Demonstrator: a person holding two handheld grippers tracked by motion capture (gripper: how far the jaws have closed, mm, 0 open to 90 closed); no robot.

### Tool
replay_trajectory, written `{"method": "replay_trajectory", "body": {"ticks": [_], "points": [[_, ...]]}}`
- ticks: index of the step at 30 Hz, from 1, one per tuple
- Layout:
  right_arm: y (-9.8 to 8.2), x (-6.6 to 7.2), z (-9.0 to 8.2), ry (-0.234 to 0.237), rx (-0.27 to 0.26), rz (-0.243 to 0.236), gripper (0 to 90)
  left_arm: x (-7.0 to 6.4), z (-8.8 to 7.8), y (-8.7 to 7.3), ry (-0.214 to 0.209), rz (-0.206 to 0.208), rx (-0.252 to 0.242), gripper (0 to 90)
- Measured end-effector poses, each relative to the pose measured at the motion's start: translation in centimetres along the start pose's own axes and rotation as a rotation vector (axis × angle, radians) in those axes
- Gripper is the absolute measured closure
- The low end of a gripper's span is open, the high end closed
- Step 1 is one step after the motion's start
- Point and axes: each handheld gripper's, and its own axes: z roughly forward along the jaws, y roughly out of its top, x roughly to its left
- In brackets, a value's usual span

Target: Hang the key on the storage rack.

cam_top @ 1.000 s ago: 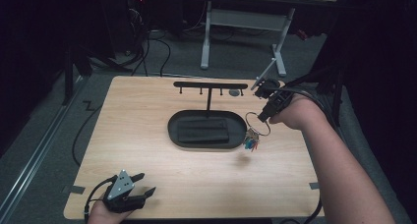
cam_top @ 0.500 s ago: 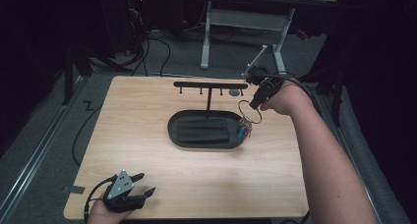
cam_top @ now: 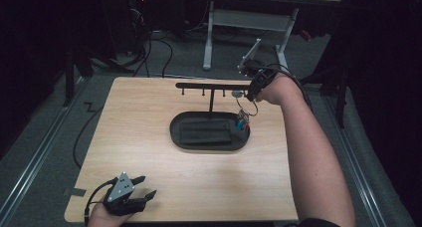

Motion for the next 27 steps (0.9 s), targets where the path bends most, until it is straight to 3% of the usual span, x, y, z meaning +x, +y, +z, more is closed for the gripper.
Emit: {"method": "replay_trajectory", "body": {"ticks": [8,18,27], "points": [[0.6,-1.6,1.4,0.006,-0.004,0.019,87.2,0.1,-0.2,-0.2,0.000,-0.015,-0.006,37.1],[0.6,-2.2,1.8,-0.005,-0.002,0.062,87.1,0.1,-0.2,-0.2,-0.004,-0.013,-0.003,37.1],[0.9,-2.5,2.2,-0.015,-0.019,0.047,86.9,0.2,-0.2,-0.2,-0.013,-0.027,-0.012,37.1]]}}
